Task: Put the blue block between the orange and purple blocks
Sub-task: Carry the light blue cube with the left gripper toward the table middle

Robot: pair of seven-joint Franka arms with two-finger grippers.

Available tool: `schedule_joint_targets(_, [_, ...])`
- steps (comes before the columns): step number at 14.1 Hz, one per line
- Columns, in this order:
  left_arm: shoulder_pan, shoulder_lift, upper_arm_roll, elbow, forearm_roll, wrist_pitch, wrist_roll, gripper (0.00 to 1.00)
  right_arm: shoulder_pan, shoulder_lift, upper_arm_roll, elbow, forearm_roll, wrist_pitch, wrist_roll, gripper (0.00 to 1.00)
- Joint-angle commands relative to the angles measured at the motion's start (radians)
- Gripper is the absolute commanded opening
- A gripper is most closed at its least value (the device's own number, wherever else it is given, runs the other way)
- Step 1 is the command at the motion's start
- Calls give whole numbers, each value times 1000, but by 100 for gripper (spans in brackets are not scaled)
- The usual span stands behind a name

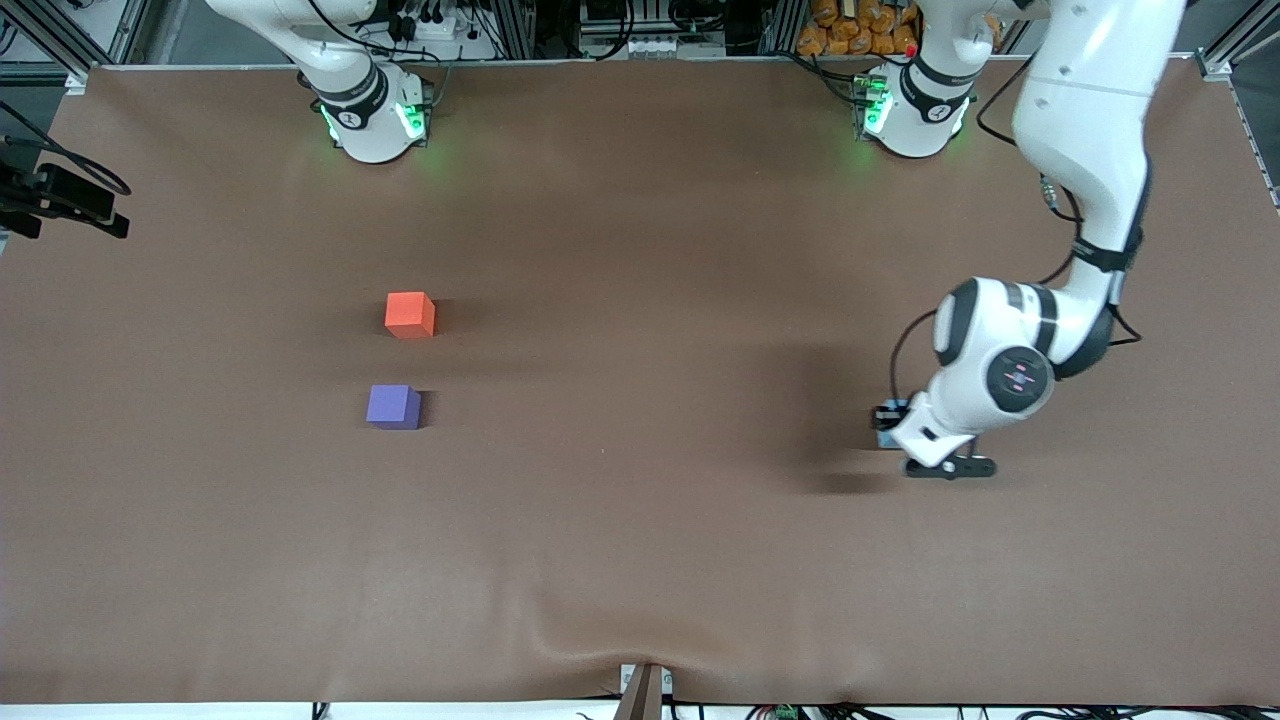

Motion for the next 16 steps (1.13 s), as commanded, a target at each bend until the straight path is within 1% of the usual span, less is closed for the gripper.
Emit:
schedule_joint_targets(1, [-136,-75,11,-15,-15,-52,-113,17,-24,-15,14,-12,15,-5,-6,100])
schedule_joint_targets(3, [-236,-72,8,39,-22,-104,-233,17,-24,-14,14,-12,14,-2,-6,100])
schedule_joint_targets(4, [-292,-61,5,83,-23,-141,-306,17,-23,-14,14,-10,14,-2,-6,100])
schedule_joint_targets(6, [-400,-5,5,177,-46,-166,-461,17,-21,-12,16,-6,14,-2,-6,100])
schedule_joint_targets(8, [-490,72,5,255,-78,-166,-554,18,-20,-9,17,-3,14,5,-6,100])
schedule_joint_targets(10, [-537,149,5,312,-83,-165,-617,20,-15,-3,17,13,14,3,-8,100])
schedule_joint_targets(11, [-558,186,5,350,-83,-154,-638,23,-15,0,17,14,14,5,-8,100])
schedule_joint_targets(13, [-587,255,5,430,-83,-151,-672,23,-15,3,19,17,14,5,-8,100])
schedule_joint_targets(15, [-609,290,8,436,-78,-132,-678,23,-18,11,17,16,12,5,-8,100])
schedule_joint_targets(16, [-609,305,9,438,-75,-128,-675,29,-20,29,17,17,12,5,-9,100])
